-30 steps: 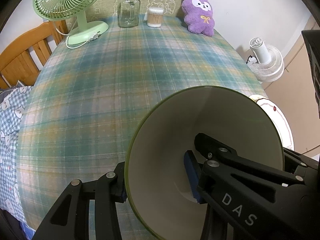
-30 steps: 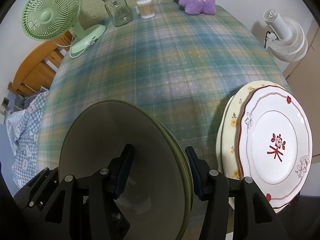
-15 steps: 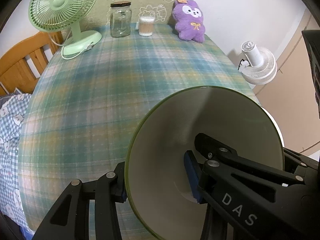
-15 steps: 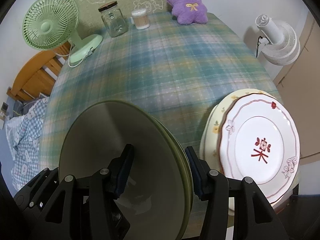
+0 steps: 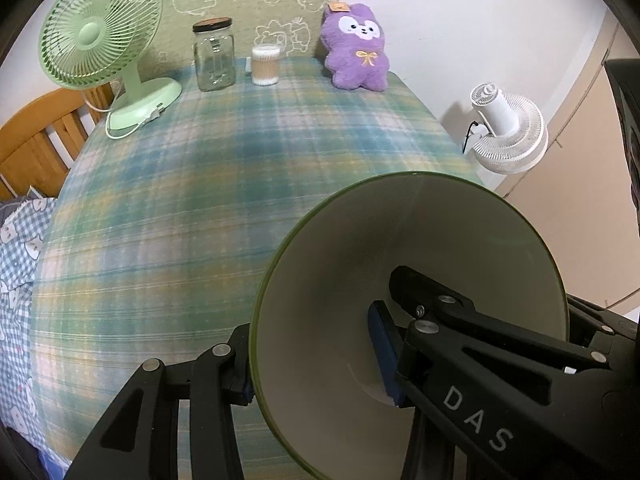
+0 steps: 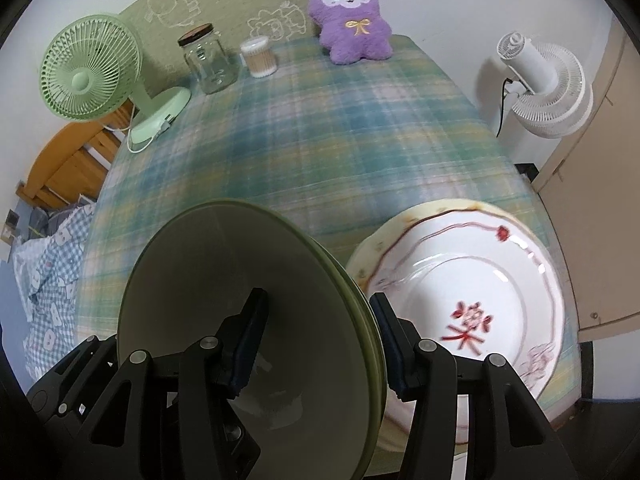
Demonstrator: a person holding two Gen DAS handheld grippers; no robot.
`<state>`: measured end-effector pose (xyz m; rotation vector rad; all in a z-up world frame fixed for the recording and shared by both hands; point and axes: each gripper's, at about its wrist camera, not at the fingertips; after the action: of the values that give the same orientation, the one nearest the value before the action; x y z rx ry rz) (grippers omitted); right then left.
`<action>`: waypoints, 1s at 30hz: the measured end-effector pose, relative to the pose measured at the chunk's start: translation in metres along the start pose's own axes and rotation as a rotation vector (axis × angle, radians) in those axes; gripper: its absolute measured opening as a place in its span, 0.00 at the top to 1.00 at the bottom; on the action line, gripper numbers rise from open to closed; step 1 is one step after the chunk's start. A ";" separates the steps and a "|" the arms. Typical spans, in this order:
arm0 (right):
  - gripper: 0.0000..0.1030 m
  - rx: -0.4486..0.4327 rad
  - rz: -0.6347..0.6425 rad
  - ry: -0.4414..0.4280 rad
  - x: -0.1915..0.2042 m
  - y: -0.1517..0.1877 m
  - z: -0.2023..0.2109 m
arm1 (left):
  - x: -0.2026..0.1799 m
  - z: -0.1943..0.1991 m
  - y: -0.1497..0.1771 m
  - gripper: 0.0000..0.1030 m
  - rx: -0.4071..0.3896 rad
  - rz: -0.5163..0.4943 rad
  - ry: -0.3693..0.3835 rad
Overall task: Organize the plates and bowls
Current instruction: 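Lift the stacked bowls with both grippers and carry them over the floral plate stack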
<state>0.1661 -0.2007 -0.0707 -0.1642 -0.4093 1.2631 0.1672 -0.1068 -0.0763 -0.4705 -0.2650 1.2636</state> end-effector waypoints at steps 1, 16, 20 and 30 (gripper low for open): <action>0.46 -0.001 0.002 0.000 -0.004 -0.002 0.002 | -0.005 -0.001 -0.003 0.55 0.000 0.002 -0.001; 0.47 0.007 0.039 -0.035 -0.048 -0.031 0.013 | -0.054 -0.002 -0.025 0.55 -0.014 0.039 -0.043; 0.47 0.013 0.040 -0.028 -0.064 -0.034 0.014 | -0.068 -0.006 -0.028 0.55 -0.006 0.045 -0.037; 0.47 0.041 0.039 -0.017 -0.098 -0.037 0.008 | -0.098 -0.022 -0.028 0.55 0.026 0.055 -0.028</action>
<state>0.1721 -0.3056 -0.0709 -0.1278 -0.3962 1.3110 0.1725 -0.2106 -0.0755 -0.4402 -0.2608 1.3263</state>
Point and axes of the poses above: each gripper's, at about its wrist camera, not at the fingertips, and z roughly against the way its jaws point, x to its left, y to its underside, and after that the axes turned 8 degrees about -z, right-handed
